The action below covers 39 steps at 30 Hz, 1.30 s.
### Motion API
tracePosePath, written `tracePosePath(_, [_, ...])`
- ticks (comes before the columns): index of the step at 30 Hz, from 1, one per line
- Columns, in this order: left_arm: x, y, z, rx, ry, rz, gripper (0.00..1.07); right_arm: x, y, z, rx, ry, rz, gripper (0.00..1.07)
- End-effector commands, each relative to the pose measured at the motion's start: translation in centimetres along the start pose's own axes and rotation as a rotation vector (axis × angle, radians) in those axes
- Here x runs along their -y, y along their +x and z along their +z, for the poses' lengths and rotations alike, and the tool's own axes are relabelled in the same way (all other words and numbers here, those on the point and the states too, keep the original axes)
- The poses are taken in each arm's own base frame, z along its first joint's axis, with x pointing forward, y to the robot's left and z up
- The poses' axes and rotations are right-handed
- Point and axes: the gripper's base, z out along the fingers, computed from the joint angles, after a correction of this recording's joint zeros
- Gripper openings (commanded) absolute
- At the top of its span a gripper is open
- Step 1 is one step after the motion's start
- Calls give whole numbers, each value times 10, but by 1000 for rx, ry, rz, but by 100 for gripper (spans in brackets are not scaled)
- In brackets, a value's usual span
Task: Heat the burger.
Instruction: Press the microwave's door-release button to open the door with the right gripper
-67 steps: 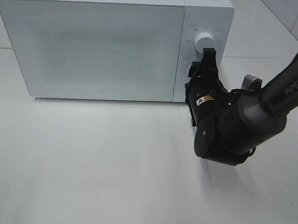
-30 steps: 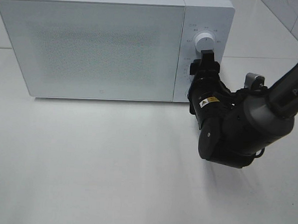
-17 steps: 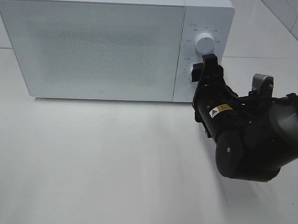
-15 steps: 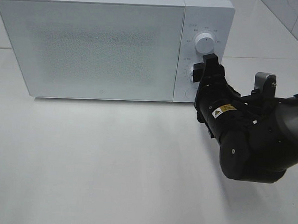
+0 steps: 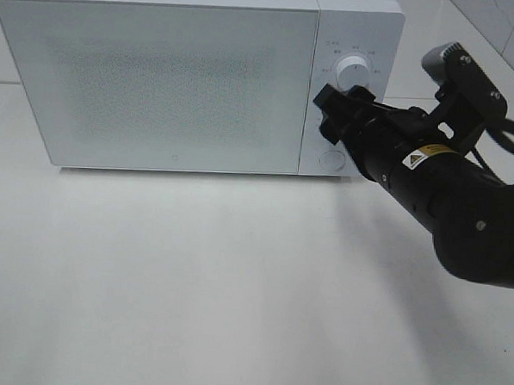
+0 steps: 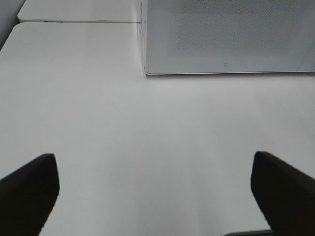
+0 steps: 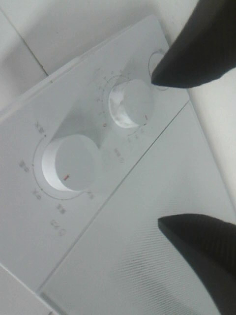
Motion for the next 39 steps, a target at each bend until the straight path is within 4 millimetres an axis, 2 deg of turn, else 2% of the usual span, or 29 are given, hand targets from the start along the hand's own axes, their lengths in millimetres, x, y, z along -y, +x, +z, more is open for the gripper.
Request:
tracePosePath(1, [1,1,-2,30,-1,-2,98,2,-7,-5,-57,19,-203,68])
tracePosePath(2, [1,1,-2,30,-1,-2,98,5,-11,-9,-106,24,-339,68])
tracePosePath(4, [1,1,-2,30,-1,-2,98,6,-12,-10,-135,25,-389,68])
tracePosePath(6, [1,1,-2,30,-1,-2,98,9,-17,-17,-213,17,-527,68])
tracePosePath(10, [1,1,-2,30,-1,-2,98,9,-22,-27,-283,-1,-587,68])
tracePosePath(12, [1,1,-2,30,-1,-2,98,10,-27,-39,-376,-51,-634,68])
tracePosePath(20, [1,1,-2,30,-1,-2,98,11,-32,-55,-475,-133,-708,68])
tracePosePath(27, [1,1,-2,30,-1,-2,98,23,-43,-65,-543,-105,-664,68])
tracePosePath(29, [1,1,-2,30,0,-2,98,21,-53,-78,-591,-98,-657,68])
tracePosePath(32, [1,1,-2,30,0,-2,98,19,-57,-82,-605,-89,-660,68])
tracePosePath(34, [1,1,-2,30,0,-2,98,17,-73,-99,-662,-6,-652,68])
tracePosePath(35, [1,1,-2,30,0,-2,98,17,-73,-99,-662,-6,-652,68])
tracePosePath(37, [1,1,-2,30,0,-2,98,18,-82,-116,-695,58,-658,68])
tracePosePath(39, [1,1,-2,30,0,-2,98,19,-84,-122,-703,74,-662,68])
